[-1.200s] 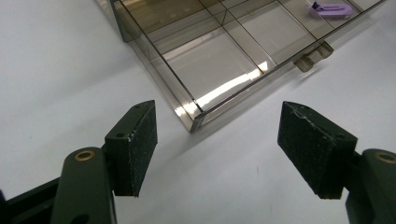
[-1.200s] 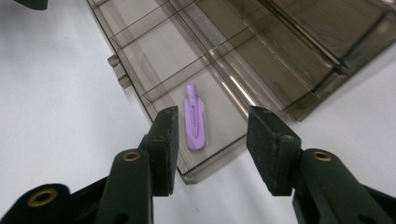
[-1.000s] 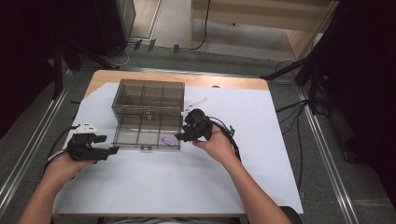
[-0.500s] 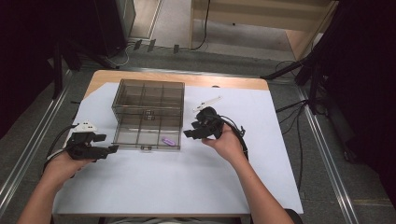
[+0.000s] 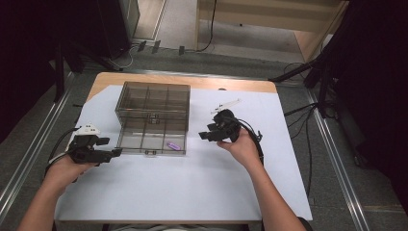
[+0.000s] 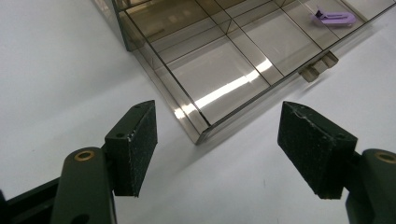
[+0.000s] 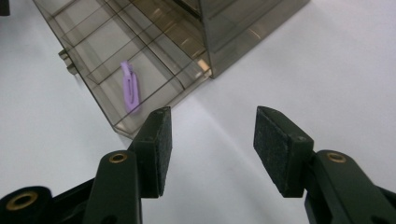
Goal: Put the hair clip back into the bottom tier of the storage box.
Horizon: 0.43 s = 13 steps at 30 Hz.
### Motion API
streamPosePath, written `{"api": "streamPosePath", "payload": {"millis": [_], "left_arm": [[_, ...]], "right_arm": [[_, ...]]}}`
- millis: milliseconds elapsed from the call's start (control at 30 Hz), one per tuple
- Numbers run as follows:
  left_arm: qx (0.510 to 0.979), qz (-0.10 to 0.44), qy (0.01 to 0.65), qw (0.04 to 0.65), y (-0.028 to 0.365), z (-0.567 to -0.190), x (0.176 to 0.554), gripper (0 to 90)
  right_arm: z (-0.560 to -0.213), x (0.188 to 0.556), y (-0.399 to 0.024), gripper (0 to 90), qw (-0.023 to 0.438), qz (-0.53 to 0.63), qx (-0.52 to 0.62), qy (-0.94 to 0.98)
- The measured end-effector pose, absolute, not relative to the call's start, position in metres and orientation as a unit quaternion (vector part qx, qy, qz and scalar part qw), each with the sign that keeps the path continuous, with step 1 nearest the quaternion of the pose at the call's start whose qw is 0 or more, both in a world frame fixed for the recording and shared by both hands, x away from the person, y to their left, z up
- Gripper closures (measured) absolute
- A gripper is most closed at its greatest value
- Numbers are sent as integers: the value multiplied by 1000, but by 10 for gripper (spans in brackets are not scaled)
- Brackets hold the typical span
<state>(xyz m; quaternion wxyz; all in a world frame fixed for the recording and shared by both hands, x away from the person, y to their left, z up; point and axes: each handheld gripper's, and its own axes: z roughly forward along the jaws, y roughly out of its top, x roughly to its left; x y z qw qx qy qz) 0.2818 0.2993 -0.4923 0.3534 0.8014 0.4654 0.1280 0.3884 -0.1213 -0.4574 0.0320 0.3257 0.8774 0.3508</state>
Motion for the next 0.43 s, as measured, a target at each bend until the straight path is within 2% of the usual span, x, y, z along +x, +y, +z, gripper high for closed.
{"api": "streamPosePath", "payload": {"millis": [433], "left_arm": [[802, 126, 463, 355, 298, -492, 285, 296]], "right_arm": [[-463, 393, -135, 478, 32, 346, 342, 873]]}}
